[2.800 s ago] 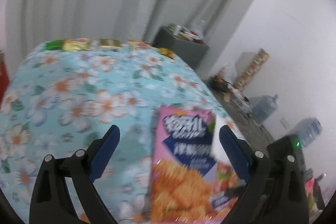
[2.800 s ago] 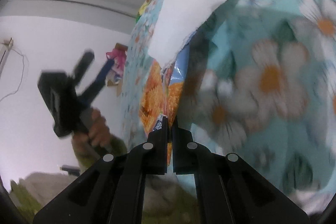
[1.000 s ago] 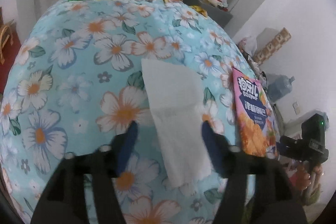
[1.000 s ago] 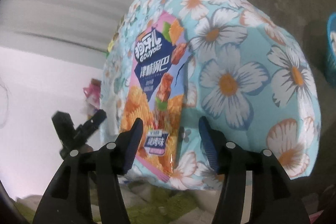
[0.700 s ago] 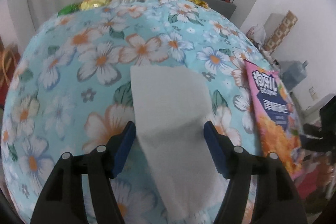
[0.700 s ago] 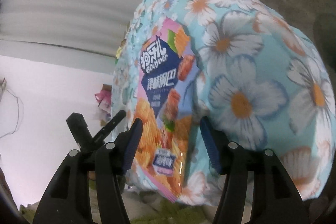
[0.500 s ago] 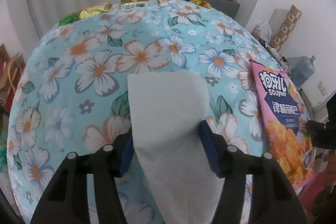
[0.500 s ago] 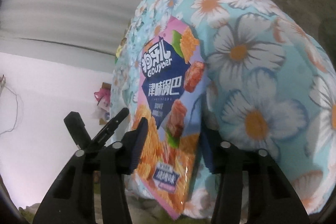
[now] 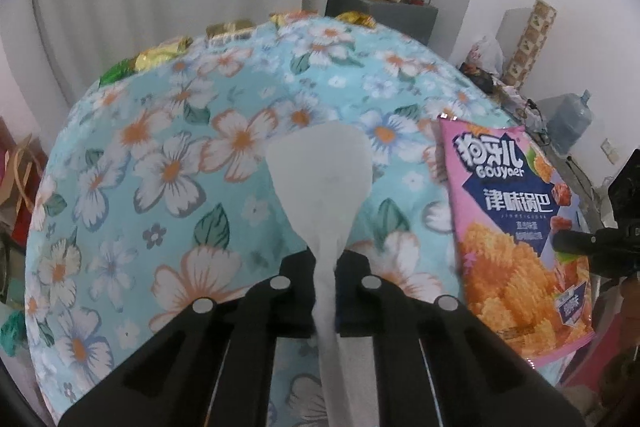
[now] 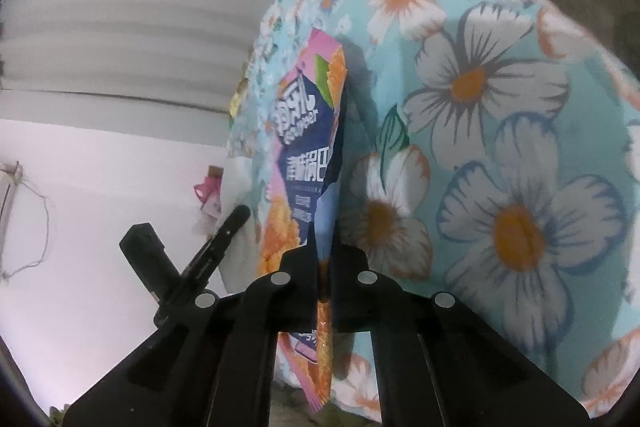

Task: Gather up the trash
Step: 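Carry chip bag and tissue over the wastebasket and open both tools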

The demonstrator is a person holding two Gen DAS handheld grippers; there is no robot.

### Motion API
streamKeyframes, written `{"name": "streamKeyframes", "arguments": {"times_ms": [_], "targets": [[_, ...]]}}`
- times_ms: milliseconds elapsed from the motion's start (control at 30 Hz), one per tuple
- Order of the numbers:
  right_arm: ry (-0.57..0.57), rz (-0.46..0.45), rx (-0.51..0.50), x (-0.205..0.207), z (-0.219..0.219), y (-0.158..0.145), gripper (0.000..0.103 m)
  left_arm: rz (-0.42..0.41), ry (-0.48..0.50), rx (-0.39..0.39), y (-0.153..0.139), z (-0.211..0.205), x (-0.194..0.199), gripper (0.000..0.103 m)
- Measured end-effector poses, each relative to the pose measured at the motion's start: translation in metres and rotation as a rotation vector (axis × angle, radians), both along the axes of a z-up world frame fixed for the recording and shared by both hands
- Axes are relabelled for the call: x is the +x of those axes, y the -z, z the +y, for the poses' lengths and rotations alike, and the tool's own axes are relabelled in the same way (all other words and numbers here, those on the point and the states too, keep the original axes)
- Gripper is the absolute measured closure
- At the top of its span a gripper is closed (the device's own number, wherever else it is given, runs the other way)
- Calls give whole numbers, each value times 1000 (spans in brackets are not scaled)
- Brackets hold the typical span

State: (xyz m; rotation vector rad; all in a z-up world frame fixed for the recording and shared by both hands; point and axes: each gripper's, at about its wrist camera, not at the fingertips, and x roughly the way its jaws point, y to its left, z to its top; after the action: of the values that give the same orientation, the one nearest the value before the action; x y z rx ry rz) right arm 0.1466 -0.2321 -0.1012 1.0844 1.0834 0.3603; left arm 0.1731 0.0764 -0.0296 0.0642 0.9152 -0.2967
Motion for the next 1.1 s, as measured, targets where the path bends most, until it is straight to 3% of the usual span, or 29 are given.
{"name": "streamKeyframes", "arguments": {"times_ms": [267, 567, 1100], "targets": [[64, -64, 23, -28, -32, -20, 102, -71, 49, 29, -26, -29, -7, 99], [96, -106, 40, -58, -60, -31, 102, -97, 77, 71, -33, -49, -16, 98], [115, -166, 49, -73, -56, -45, 102, -186, 123, 150, -52, -76, -36, 98]]}}
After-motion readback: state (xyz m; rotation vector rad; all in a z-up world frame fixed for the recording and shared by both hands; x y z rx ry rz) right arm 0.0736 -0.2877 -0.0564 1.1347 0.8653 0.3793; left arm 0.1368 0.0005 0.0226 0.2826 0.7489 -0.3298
